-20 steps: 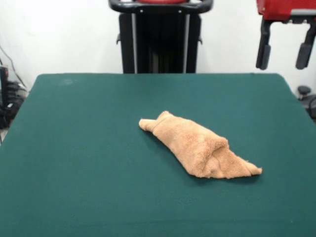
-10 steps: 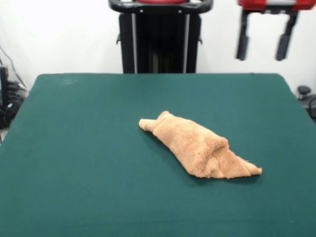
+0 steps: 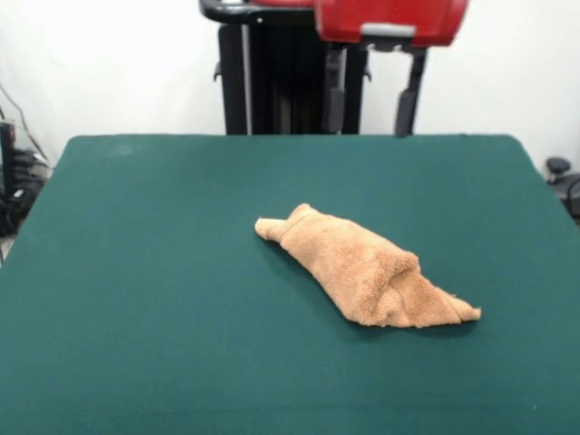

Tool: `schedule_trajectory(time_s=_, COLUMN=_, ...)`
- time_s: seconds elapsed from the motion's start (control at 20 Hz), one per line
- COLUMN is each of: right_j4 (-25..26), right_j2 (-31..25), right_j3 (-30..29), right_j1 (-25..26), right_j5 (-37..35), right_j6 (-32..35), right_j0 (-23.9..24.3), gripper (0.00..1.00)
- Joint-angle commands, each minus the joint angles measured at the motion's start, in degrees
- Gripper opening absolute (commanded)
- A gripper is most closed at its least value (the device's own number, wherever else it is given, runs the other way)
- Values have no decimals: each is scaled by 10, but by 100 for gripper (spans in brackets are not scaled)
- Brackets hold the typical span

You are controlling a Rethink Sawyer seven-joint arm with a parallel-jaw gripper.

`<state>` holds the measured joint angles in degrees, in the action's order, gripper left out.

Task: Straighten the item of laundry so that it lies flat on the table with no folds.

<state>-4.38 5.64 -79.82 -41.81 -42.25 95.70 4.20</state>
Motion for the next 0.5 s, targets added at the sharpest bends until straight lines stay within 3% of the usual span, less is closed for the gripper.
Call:
schedule_trajectory(time_s=0.05, right_j4=35, right_j2=-56, right_j3=-95, right_j1=55, right_j5=71, right_j6=29, right_j0=3, gripper=100)
schedule_trajectory(time_s=0.5, right_j4=65, right_j2=-47, right_j3=-93, right_j1=86, right_j5=127, right_j6=61, right_j0=-9, gripper=100)
